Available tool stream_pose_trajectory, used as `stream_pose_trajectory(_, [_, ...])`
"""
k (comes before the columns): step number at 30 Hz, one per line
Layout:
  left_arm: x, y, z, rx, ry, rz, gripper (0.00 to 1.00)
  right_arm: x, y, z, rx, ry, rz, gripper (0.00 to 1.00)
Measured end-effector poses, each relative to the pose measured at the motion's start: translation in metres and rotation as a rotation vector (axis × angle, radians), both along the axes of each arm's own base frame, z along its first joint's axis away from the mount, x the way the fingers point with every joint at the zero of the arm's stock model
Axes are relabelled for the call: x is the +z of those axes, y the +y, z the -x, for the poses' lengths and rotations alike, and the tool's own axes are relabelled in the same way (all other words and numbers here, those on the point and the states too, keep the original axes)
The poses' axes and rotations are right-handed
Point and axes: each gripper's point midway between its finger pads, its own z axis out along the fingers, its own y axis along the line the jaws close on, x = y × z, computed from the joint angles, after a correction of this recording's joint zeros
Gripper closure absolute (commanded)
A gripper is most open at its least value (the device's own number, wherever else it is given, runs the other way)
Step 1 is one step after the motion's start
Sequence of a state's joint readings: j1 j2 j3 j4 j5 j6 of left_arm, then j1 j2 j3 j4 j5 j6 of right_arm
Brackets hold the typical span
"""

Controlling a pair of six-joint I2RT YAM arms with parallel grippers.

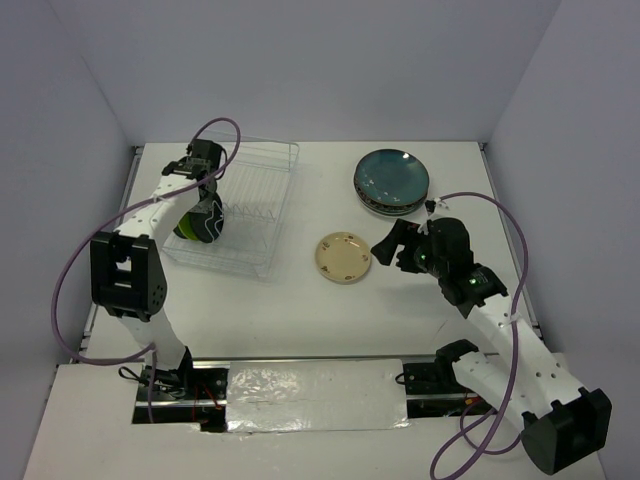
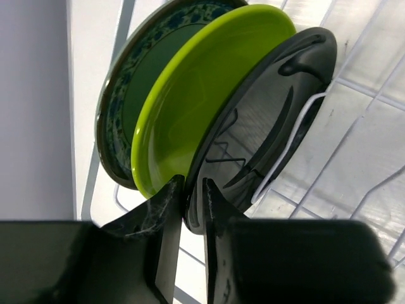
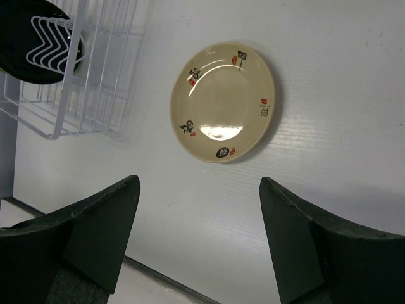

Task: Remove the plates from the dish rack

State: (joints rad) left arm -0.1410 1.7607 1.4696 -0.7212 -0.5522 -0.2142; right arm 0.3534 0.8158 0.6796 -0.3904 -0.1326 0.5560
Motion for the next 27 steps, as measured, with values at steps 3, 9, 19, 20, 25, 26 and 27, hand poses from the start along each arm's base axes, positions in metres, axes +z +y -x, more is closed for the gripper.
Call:
stream_pose_trajectory(3, [0.0, 0.002, 0.0, 0.004, 0.001, -0.003, 0.84, 0.0, 0.0, 0.0, 0.0, 0.0, 0.0, 0.17])
stream_pose_trajectory(9, [0.008, 0.001, 0.006, -0.001, -0.003, -0.011, 1.0, 0.001, -0.001, 0.001, -0.001, -0.001, 0.001, 0.17])
stream_pose_trajectory(19, [0.115, -0.015, 0.029, -0.056, -0.273, -0.061, 1.0, 0.016, -0.002, 0.006, 0.0, -0.02, -0.006, 0.11])
stream_pose_trajectory(20, [0.126, -0.021, 0.032, -0.072, -0.299, -0.046, 1.0, 0.021, 0.0, 0.006, 0.012, -0.036, -0.015, 0.0])
stream_pose_trajectory(25, [0.16, -0.067, 0.047, -0.22, -0.4, 0.199, 1.0, 0.063, 0.035, 0.015, 0.22, -0.174, -0.146, 0.0])
stream_pose_trajectory(26, [0.163, -0.079, 0.053, -0.257, -0.42, 0.274, 1.0, 0.071, 0.042, 0.017, 0.256, -0.201, -0.168, 0.0])
stream_pose_trajectory(27, [0.167, -0.091, 0.06, -0.296, -0.454, 0.354, 1.0, 0.078, 0.048, 0.019, 0.293, -0.226, -0.19, 0.0])
